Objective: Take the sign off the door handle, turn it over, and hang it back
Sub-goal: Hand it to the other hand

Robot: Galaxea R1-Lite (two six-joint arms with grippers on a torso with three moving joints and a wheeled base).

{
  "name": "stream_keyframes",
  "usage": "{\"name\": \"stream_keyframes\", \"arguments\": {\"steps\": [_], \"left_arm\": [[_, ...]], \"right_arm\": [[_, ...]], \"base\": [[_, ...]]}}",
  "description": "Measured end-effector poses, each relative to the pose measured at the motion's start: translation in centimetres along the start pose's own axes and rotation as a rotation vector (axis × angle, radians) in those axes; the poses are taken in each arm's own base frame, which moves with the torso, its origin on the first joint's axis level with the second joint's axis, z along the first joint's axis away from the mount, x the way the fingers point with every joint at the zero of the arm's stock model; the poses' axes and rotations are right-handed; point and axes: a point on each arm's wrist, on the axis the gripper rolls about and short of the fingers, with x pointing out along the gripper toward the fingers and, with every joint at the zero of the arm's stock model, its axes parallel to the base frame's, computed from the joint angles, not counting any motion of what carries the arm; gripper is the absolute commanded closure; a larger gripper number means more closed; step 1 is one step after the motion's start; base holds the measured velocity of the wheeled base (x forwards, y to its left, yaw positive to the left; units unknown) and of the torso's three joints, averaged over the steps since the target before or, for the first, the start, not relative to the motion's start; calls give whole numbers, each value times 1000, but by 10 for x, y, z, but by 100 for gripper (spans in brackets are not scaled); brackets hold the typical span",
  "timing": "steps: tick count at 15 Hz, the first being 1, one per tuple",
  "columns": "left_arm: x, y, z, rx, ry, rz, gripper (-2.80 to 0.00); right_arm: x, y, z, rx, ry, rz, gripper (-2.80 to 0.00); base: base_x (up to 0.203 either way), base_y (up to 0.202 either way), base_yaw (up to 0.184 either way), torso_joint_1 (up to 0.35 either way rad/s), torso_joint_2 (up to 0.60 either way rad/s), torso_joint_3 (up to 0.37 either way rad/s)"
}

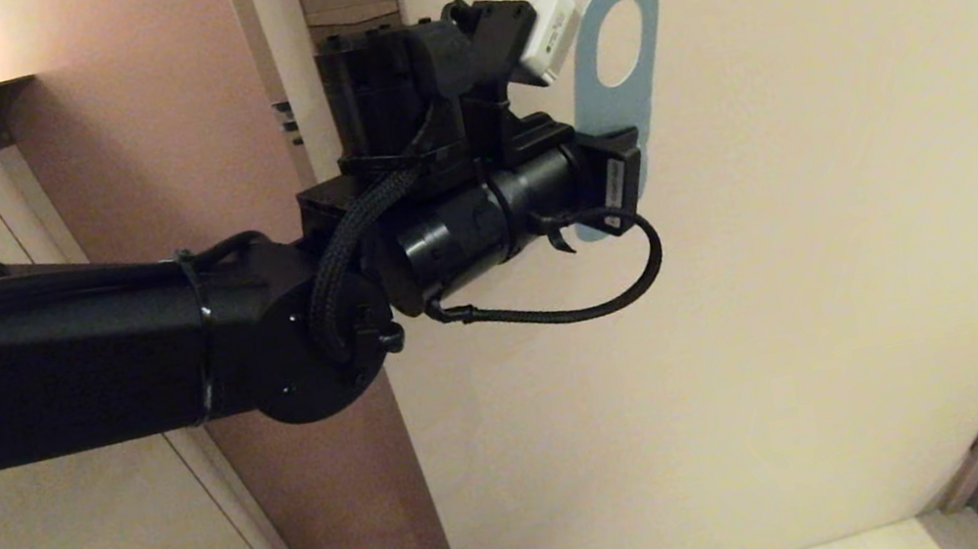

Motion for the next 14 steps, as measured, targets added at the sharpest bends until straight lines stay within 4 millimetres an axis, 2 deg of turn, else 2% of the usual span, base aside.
{"name": "stream_keyframes", "arguments": {"steps": [4, 10, 14], "left_arm": [[-20, -7, 7, -11, 3, -96, 0], [-74, -14, 13, -100, 24, -309, 0], [-110, -13, 6, -155, 65, -386, 0]], "right_arm": [[0, 0, 0, 0, 0, 0, 0], [0, 0, 0, 0, 0, 0, 0], [0, 0, 0, 0, 0, 0, 0]], "base": [[0, 0, 0, 0, 0, 0], [0, 0, 0, 0, 0, 0], [0, 0, 0, 0, 0, 0]]}}
